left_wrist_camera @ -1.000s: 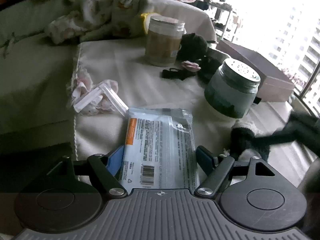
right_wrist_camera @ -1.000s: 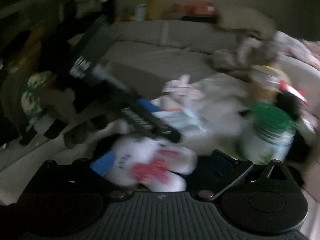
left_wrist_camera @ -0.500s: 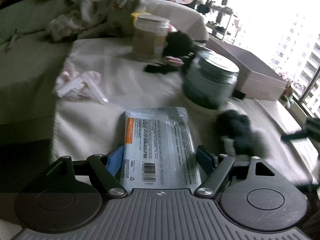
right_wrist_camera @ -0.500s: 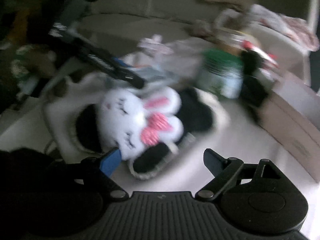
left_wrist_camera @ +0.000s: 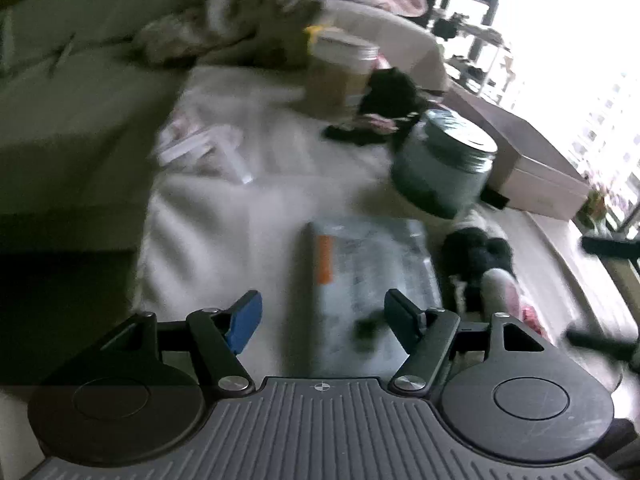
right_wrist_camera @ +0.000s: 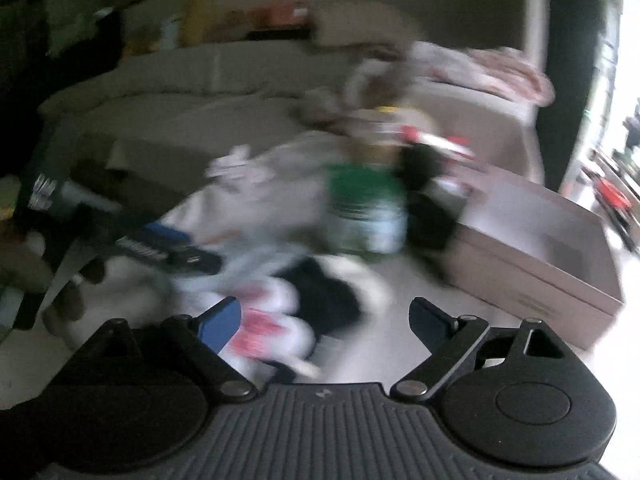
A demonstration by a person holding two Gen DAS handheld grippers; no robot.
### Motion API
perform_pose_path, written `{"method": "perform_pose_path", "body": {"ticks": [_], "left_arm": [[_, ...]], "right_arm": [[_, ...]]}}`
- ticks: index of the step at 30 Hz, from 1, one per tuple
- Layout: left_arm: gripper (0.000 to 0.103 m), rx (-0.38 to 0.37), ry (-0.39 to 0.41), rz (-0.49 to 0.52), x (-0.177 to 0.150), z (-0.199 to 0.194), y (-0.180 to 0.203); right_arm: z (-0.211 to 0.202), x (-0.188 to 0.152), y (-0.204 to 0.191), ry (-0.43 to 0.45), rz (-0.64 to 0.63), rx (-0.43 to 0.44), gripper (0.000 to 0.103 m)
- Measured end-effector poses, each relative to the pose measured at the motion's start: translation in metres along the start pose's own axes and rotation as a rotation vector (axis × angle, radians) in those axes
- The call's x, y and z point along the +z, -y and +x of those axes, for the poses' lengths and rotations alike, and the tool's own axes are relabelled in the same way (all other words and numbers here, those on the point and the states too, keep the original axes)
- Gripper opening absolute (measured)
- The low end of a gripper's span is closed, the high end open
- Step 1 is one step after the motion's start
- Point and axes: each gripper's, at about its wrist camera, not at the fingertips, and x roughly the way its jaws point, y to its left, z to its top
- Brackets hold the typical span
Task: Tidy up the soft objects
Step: 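Lower the right tool onto the white bunny plush and close on it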
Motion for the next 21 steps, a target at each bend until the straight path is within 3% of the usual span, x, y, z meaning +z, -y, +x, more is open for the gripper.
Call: {"method": "perform_pose_path", "body": {"ticks": [3,5,8,15,16,18,21], "left_arm": [[0.066,-0.009,-0.009,-0.055,-0.002,-0.007,-0.018],[0.066,-0.013,-0.005,-0.075,-0.005,-0.011,-0.023],[0.066,-0.020,-0.001,-0.068,-0.008,-0.015,-0.020],[0.067,0.003,0.051,0.044,-0.008,-0.016,0.021],[0.070,0.017,0.058,0.079,-0.008,-0.013,0.032],[0.092,0.053,0.050,0.142,-0.009,-0.006,0.049],[0.100,0.080,0.033,0.208,-0.011,0.007,0.068]], "right_arm": [[0.030,0.000,-0.053,-0.003,-0.156,0.020,0.092],[0.047,-0.004,-0.075,-0.037,-0.263,-0.032,0.090],[0.048,-0.012,-0.072,-0.063,-0.328,-0.097,0.090],[0.005,-0.042,-0.001,-0.135,-0.151,-0.165,0.090],[-0.003,-0.046,0.008,-0.127,-0.121,-0.161,0.090],[-0.019,-0.051,0.026,-0.096,-0.049,-0.125,0.090],[-0.037,-0.052,0.055,-0.021,0.084,-0.075,0.092]]}}
